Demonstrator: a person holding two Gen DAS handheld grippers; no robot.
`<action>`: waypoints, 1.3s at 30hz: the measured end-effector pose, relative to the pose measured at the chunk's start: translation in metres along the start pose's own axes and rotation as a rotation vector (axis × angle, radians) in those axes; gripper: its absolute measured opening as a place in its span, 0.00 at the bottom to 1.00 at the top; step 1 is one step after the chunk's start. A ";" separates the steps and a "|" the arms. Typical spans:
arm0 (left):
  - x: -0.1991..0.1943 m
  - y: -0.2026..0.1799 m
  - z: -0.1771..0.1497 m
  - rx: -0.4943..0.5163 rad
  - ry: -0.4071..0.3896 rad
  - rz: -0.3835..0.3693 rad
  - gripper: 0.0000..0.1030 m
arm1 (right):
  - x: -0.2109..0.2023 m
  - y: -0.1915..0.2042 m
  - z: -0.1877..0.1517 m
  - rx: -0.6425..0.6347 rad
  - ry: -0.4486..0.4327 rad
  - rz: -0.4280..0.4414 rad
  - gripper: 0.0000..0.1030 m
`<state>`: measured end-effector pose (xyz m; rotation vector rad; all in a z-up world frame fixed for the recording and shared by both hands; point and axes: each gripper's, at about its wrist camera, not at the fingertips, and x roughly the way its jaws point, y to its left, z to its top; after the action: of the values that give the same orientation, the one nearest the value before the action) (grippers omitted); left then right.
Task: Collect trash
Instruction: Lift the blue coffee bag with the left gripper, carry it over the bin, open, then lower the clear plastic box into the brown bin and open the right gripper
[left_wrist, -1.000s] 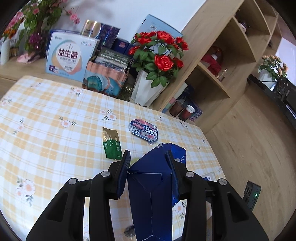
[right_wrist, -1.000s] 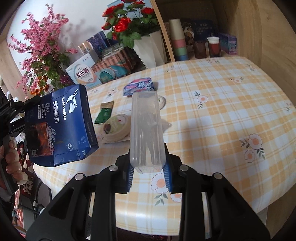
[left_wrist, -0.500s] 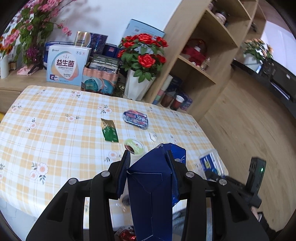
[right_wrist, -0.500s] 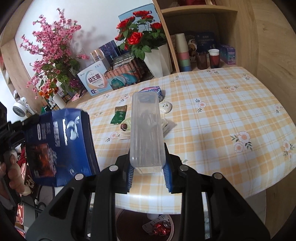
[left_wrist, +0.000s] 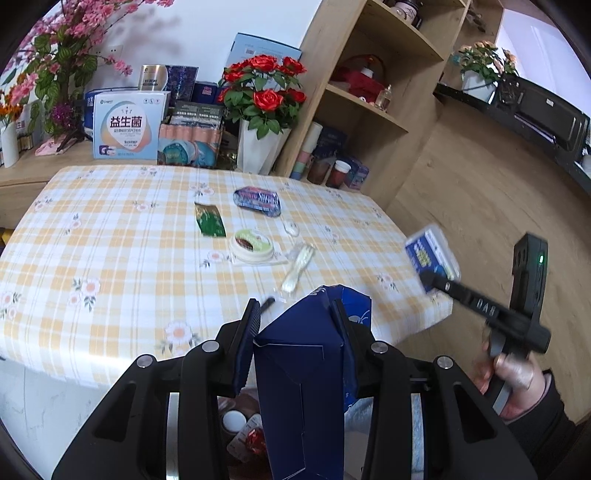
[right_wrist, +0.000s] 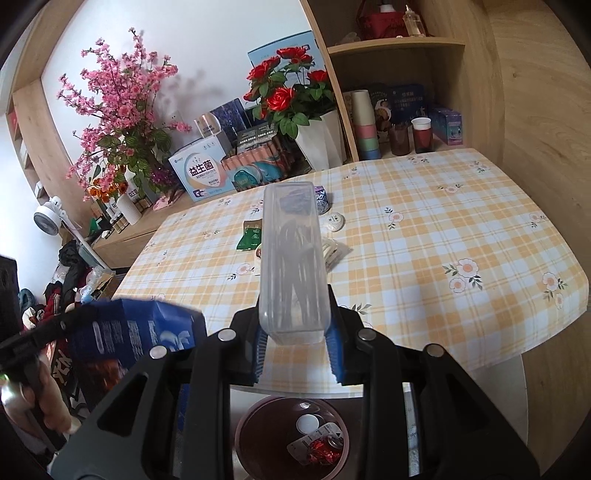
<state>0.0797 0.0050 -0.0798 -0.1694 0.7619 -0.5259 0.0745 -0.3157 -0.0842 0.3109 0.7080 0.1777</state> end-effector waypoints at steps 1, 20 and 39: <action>0.000 -0.001 -0.004 0.002 0.007 -0.003 0.37 | -0.002 0.000 -0.001 -0.001 -0.002 0.000 0.29; 0.037 -0.013 -0.048 0.054 0.130 -0.014 0.37 | -0.004 -0.004 -0.007 0.006 0.015 -0.010 0.29; -0.013 0.016 -0.028 0.049 -0.056 0.213 0.94 | 0.003 -0.003 -0.017 -0.009 0.056 0.002 0.29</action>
<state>0.0585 0.0267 -0.0973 -0.0558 0.7021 -0.3358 0.0656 -0.3138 -0.0995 0.2987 0.7619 0.1924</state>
